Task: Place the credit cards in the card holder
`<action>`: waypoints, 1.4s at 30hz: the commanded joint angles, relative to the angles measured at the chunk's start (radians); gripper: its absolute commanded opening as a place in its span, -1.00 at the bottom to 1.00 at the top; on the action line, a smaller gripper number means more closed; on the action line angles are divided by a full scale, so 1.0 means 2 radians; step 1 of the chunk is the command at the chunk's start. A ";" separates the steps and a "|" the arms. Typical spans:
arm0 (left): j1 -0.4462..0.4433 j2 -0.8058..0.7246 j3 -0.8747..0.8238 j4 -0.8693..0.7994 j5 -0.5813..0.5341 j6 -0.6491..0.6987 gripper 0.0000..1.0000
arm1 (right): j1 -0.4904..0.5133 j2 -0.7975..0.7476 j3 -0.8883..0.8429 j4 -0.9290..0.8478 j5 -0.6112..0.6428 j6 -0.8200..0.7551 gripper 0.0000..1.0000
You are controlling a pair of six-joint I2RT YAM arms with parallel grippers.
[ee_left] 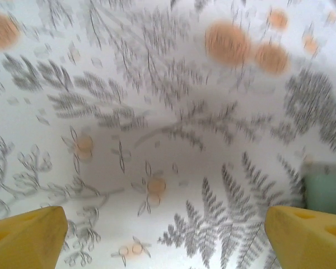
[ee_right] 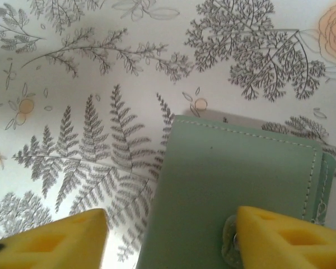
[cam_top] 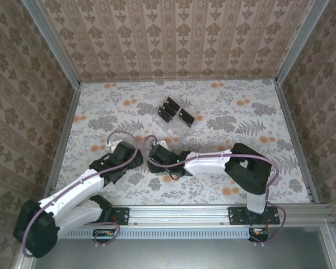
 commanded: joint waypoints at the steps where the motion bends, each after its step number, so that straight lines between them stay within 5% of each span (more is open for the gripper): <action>1: 0.037 -0.014 0.038 -0.012 0.012 0.047 1.00 | -0.016 -0.052 0.032 -0.090 -0.030 -0.026 0.57; 9: 0.129 -0.001 0.090 -0.005 0.030 0.105 1.00 | -0.094 -0.182 -0.008 -0.125 -0.031 -0.040 0.66; 18: 0.192 0.033 0.106 0.051 0.027 0.157 1.00 | -0.246 -0.303 -0.044 -0.182 -0.033 -0.067 0.70; 21: 0.200 0.037 0.085 0.115 0.018 0.190 1.00 | -0.298 -0.327 -0.051 -0.192 -0.029 -0.076 0.80; 22: 0.201 0.036 0.074 0.141 0.014 0.206 1.00 | -0.314 -0.335 -0.054 -0.194 -0.024 -0.077 0.99; 27: 0.211 0.033 0.034 0.241 -0.002 0.273 1.00 | -0.394 -0.355 -0.070 -0.195 0.001 -0.085 1.00; 42: 0.246 0.079 -0.046 0.374 -0.033 0.373 1.00 | -0.495 -0.371 -0.210 0.002 0.111 -0.137 1.00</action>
